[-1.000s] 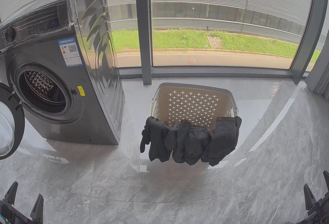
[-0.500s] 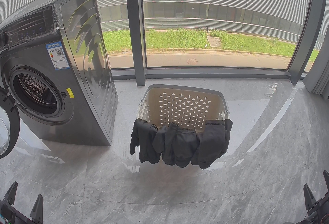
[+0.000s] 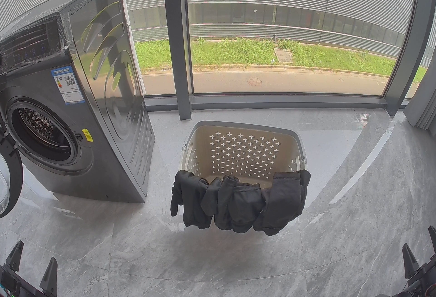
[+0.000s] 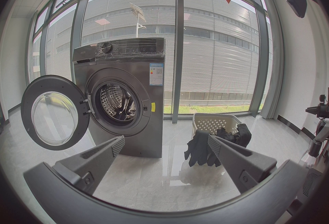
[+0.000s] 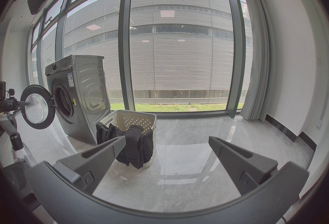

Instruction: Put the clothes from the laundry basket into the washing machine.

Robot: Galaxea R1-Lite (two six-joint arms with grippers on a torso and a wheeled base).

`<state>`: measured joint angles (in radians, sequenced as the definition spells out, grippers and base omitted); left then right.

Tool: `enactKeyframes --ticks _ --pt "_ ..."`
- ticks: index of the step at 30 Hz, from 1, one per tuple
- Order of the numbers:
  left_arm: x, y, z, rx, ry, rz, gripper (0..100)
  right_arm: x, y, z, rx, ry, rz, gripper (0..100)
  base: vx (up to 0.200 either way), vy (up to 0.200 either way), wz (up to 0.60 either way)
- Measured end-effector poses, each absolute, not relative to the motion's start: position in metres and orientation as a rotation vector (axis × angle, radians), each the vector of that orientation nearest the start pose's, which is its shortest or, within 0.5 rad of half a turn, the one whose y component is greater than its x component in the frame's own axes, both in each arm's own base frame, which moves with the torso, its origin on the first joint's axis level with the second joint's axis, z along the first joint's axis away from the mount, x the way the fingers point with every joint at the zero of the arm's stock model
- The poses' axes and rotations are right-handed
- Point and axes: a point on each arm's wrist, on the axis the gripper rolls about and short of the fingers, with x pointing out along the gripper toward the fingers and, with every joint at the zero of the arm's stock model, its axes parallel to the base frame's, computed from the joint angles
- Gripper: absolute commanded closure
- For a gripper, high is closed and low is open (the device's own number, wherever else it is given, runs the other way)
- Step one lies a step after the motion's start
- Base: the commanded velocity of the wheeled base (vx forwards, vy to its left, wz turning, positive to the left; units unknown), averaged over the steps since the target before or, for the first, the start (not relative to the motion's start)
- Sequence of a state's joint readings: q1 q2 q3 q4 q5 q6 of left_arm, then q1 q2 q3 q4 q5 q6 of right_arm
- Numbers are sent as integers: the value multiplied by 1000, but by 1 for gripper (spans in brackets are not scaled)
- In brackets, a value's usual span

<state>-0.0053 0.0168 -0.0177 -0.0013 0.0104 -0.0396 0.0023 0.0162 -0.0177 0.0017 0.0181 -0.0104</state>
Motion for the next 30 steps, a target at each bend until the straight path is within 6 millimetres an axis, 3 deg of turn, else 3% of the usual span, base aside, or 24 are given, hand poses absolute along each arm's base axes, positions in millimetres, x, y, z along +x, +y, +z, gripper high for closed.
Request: enactKeyframes --ticks 14,19,30 --pt "-23 0 81 -39 -2 5 0 -23 0 81 -10 0 20 0 0 0 0" --pt "-23 0 81 -40 -2 5 0 -23 0 81 -10 0 20 0 200 0 0" --pt "-23 0 81 -40 -2 5 0 -23 0 81 -10 0 20 0 0 0 0"
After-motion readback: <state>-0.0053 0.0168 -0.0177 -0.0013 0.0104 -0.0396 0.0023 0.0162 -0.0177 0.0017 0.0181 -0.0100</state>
